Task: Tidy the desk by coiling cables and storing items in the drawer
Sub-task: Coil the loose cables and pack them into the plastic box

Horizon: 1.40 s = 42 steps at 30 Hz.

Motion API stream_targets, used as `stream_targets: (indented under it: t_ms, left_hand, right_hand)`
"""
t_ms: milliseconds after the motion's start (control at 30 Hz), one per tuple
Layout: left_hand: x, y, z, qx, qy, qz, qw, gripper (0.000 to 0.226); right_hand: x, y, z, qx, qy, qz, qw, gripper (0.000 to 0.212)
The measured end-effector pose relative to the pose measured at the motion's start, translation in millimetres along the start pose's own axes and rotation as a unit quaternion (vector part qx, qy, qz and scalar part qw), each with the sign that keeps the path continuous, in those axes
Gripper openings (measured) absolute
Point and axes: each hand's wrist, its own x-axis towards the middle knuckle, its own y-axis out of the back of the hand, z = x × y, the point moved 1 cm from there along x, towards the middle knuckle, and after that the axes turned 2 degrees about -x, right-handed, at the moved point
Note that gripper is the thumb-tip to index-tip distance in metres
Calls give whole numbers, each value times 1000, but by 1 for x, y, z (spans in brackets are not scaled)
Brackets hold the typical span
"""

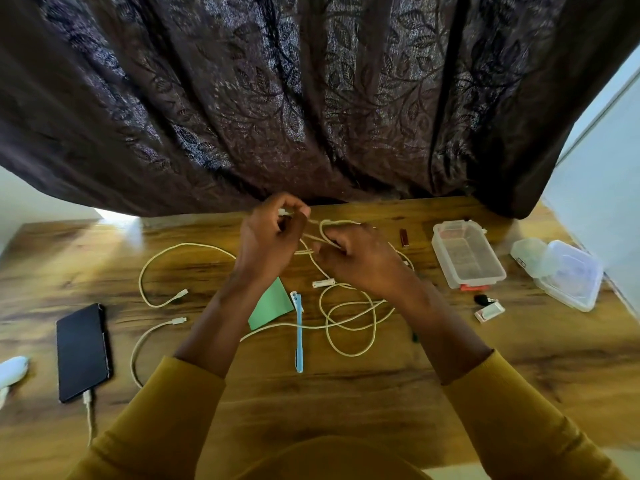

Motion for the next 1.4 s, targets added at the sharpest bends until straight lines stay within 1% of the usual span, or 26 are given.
stream_targets:
  t_ms: [67, 100, 167, 233, 300, 367, 433, 500, 533, 567, 600, 667, 700, 767, 800, 867, 900, 933, 1000, 1067, 1100, 1167, 1233, 1267, 1333, 1400]
  left_hand:
    - [4, 2, 4, -35, -21, 27, 999, 10]
    - [7, 3, 5, -54, -28, 39, 997, 15]
    - [13, 3, 5, -99, -25, 55, 993, 29]
    - [18, 3, 5, -166, -7, 60, 984, 39]
    - [21, 2, 5, -229, 6, 65, 971, 49]
    - [19, 1, 10, -276, 1, 61, 959, 55]
    - [17, -2, 13, -320, -16, 43, 946, 65]
    - [15, -4, 14, -346, -14, 22, 938, 75]
    - [14, -6, 12, -348, -5, 17, 937, 72]
    - [14, -7, 10, -347, 1, 11, 938, 64]
    - [14, -8, 7, -332, -3, 8, 943, 51]
    - [13, -10, 2, -276, -41, -5, 960, 19]
    - [11, -12, 2, -251, -58, -14, 966, 14]
    - [7, -18, 4, -206, -79, -25, 975, 26]
    - [5, -20, 5, -192, -84, -26, 978, 30]
    - [3, -21, 8, -176, -84, -23, 980, 34]
    - [4, -20, 9, -182, -78, -17, 980, 35]
    - [5, -17, 10, -189, -72, -6, 979, 34]
    - [9, -7, 12, -196, -78, 16, 977, 30]
    - [14, 6, 13, -182, -109, 23, 977, 25]
    - [17, 13, 15, -172, -125, 22, 977, 25]
    - [25, 23, 19, -146, -157, 11, 977, 25]
    - [34, 29, 26, -111, -191, -16, 975, 20]
    - [37, 30, 29, -91, -203, -28, 975, 17]
    - [42, 31, 34, -52, -216, -44, 974, 13]
    - [44, 31, 33, -31, -218, -57, 974, 11]
  right_hand:
    - [1, 2, -3, 109, -29, -44, 993, 37]
    - [2, 4, -5, 178, -36, -62, 981, 36]
    - [2, 10, -12, 302, -40, -78, 949, 37]
    - [1, 16, -17, 392, -51, -69, 916, 37]
    - [0, 22, -20, 462, -69, -51, 883, 36]
    - [0, 25, -21, 525, -76, -43, 846, 36]
    - [2, 26, -22, 575, -75, -36, 814, 36]
    - [3, 25, -23, 606, -80, -26, 791, 37]
    - [3, 24, -24, 623, -77, -28, 778, 38]
    - [3, 23, -25, 646, -69, -35, 759, 38]
    - [4, 23, -25, 671, -57, -45, 738, 37]
    - [5, 24, -26, 712, -37, -62, 699, 37]
    - [5, 25, -27, 726, -29, -67, 684, 37]
    - [6, 26, -30, 743, -10, -72, 665, 35]
    - [7, 27, -31, 745, -2, -72, 663, 34]
    - [7, 29, -31, 732, 4, -63, 678, 33]
    - [7, 30, -31, 714, -3, -53, 698, 33]
    - [6, 32, -30, 687, -18, -40, 725, 34]
    - [3, 35, -27, 604, -62, -2, 795, 36]
    - [1, 34, -21, 504, -103, 24, 857, 37]
    - [0, 33, -18, 458, -119, 23, 881, 38]
    - [0, 29, -15, 375, -136, -15, 917, 40]
    - [-1, 27, -18, 320, -131, -76, 935, 41]
    - [-2, 26, -21, 310, -126, -106, 937, 41]
    - [-3, 26, -25, 316, -116, -151, 929, 40]
    - [-3, 25, -25, 320, -107, -178, 924, 41]
